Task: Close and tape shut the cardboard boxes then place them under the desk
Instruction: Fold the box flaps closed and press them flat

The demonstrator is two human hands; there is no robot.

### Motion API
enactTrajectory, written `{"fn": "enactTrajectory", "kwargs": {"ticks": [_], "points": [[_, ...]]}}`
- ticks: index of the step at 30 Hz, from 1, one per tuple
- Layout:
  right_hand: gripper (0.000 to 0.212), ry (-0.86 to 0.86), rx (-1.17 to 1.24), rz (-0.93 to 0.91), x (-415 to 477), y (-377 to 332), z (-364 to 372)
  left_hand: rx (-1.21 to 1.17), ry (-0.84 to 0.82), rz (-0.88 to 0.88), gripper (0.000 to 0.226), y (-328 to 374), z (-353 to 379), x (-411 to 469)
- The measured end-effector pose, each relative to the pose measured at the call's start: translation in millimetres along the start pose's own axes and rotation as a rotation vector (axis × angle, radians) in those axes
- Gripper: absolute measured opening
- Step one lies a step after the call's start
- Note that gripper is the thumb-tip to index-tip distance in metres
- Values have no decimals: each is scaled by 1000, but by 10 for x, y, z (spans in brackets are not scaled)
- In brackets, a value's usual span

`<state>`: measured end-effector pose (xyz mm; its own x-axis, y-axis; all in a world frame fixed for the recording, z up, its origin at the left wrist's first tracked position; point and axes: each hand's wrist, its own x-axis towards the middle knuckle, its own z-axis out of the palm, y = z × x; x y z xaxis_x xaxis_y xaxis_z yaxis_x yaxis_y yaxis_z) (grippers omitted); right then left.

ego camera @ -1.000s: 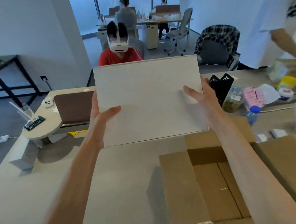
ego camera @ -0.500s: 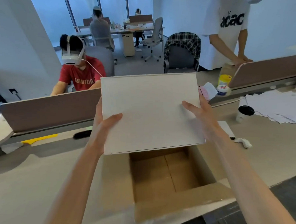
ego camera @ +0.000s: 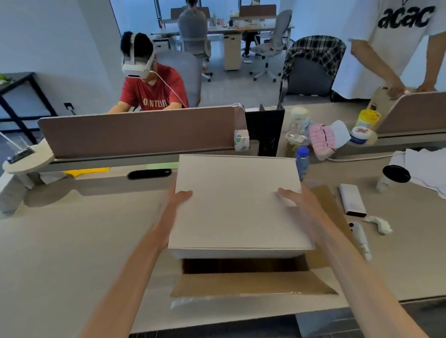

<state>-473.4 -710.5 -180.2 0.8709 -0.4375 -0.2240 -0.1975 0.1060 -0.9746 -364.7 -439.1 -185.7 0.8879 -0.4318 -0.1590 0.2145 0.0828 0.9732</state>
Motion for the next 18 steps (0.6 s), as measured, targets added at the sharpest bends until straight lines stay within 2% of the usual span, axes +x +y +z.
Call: {"fn": "enactTrajectory", "kwargs": {"ticks": [5,7,12,16,18], "points": [[25,26,-13,66,-5,9,-32,20,-29,-23,55,3,21,90],[14,44,-20,90,-20,-31,-49,12,-58,-57,53,-22,40,122],[11,53,-46,163,-5,-32,-164,5,-78,-179,32,-104,98,171],[7,46,-52,196,36,62,-147,12,-50,-222,42,-313,43,139],[15,23,-55,204,72,129,-93,13,-34,-257,51,-429,-16,148]]}}
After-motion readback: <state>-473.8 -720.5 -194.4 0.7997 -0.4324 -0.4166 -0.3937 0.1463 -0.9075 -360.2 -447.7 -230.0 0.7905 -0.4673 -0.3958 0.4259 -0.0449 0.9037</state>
